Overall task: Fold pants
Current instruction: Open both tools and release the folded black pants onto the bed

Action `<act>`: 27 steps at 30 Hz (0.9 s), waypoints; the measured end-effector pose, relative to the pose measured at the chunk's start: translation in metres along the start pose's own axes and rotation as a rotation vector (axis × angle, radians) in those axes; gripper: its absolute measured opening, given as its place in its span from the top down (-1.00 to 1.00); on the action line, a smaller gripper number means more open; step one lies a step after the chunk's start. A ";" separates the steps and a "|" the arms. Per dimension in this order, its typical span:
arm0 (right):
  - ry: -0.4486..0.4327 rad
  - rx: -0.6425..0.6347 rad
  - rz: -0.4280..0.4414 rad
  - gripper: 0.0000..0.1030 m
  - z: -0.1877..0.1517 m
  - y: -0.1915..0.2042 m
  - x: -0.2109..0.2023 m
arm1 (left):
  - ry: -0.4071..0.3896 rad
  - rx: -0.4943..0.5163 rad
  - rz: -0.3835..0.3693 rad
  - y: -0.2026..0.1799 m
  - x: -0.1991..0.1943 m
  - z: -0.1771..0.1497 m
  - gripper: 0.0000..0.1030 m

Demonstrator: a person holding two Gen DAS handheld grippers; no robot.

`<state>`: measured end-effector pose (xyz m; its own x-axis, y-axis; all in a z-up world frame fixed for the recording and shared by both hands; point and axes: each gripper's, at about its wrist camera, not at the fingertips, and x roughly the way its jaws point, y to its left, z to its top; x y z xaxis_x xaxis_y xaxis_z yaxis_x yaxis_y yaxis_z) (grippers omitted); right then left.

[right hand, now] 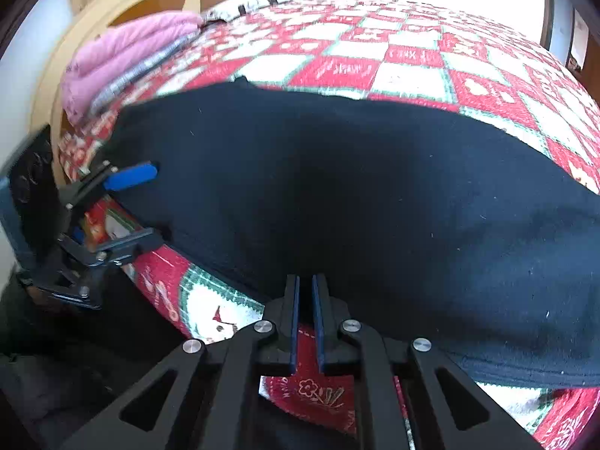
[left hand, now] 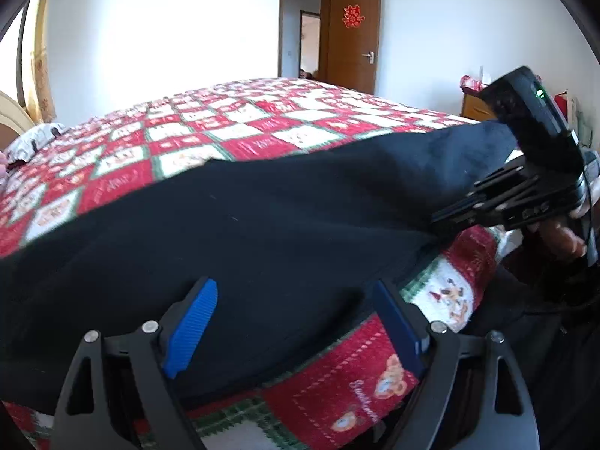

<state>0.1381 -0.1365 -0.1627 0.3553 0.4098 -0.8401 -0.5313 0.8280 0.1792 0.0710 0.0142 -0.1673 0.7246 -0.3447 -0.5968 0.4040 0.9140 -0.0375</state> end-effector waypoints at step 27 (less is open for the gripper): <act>-0.566 0.882 -0.432 -0.33 -0.128 -0.296 -0.259 | -0.039 -0.531 0.391 0.216 -0.050 -0.038 -0.93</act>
<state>0.1049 -0.5371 -0.0644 0.7931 -0.0466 -0.6073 0.3681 0.8310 0.4169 0.1005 0.2366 -0.1759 0.7859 0.0354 -0.6173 -0.2157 0.9513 -0.2201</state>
